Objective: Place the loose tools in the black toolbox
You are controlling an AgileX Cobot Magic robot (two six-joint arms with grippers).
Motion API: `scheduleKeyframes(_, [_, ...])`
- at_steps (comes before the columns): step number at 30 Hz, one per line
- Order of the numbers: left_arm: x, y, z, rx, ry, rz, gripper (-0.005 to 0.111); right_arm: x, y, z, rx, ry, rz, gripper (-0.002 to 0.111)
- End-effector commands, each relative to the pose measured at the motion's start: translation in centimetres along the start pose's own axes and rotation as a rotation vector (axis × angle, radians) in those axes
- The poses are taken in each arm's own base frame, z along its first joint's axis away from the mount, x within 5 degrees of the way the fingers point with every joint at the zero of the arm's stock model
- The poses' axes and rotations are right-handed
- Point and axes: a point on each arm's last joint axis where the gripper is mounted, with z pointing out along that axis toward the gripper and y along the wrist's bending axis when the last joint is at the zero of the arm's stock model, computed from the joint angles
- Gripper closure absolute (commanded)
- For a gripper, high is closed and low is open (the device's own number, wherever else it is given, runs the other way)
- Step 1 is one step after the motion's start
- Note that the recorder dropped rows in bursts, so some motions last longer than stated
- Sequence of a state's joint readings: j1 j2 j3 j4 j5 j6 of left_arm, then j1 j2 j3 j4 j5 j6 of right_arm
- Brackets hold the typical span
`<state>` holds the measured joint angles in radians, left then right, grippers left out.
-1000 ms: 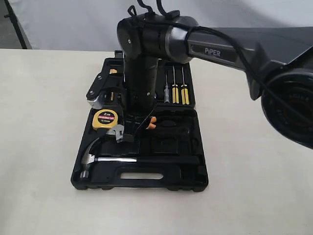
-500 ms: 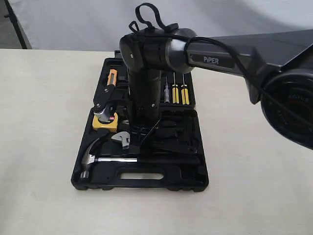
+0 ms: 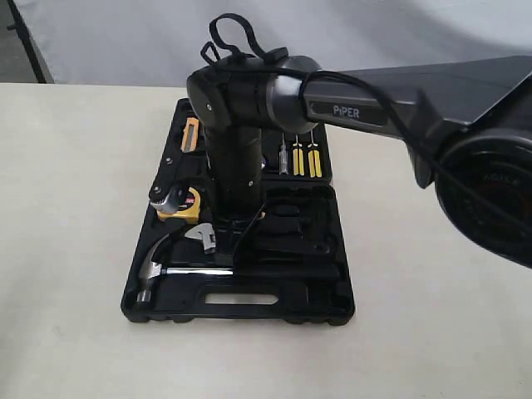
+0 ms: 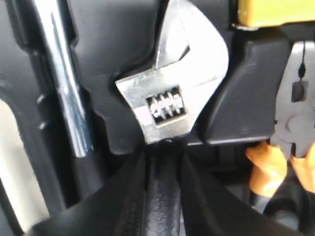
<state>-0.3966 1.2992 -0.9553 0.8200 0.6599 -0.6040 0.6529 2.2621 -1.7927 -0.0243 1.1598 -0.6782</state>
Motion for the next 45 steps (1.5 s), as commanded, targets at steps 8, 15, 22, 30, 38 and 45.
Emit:
scheduleKeyframes(8, [0.2, 0.0, -0.1, 0.014, -0.007, -0.022, 0.105, 0.0, -0.5, 0.2, 0.062, 0.014, -0.003, 0.108])
scheduleKeyframes(15, [0.2, 0.0, -0.1, 0.014, -0.007, -0.022, 0.105, 0.1, -0.5, 0.2, 0.061, 0.019, -0.002, 0.065])
scheduleKeyframes(22, [0.2, 0.0, -0.1, 0.014, -0.007, -0.022, 0.105, 0.3, -0.5, -3.5, 0.122, -0.042, -0.006, 0.048])
scheduleKeyframes(30, [0.2, 0.0, -0.1, 0.014, -0.007, -0.022, 0.105, 0.8, -0.2, -6.0, 0.124, -0.091, 0.057, 0.108])
scheduleKeyframes(38, [0.2, 0.0, -0.1, 0.014, -0.007, -0.022, 0.105, 0.9, -0.6, -1.5, 0.044, 0.010, 0.097, 0.108])
scheduleKeyframes(45, [0.2, 0.0, -0.1, 0.014, -0.007, -0.022, 0.105, 1.8, -1.5, 1.9, -0.041, 0.072, 0.170, 0.108])
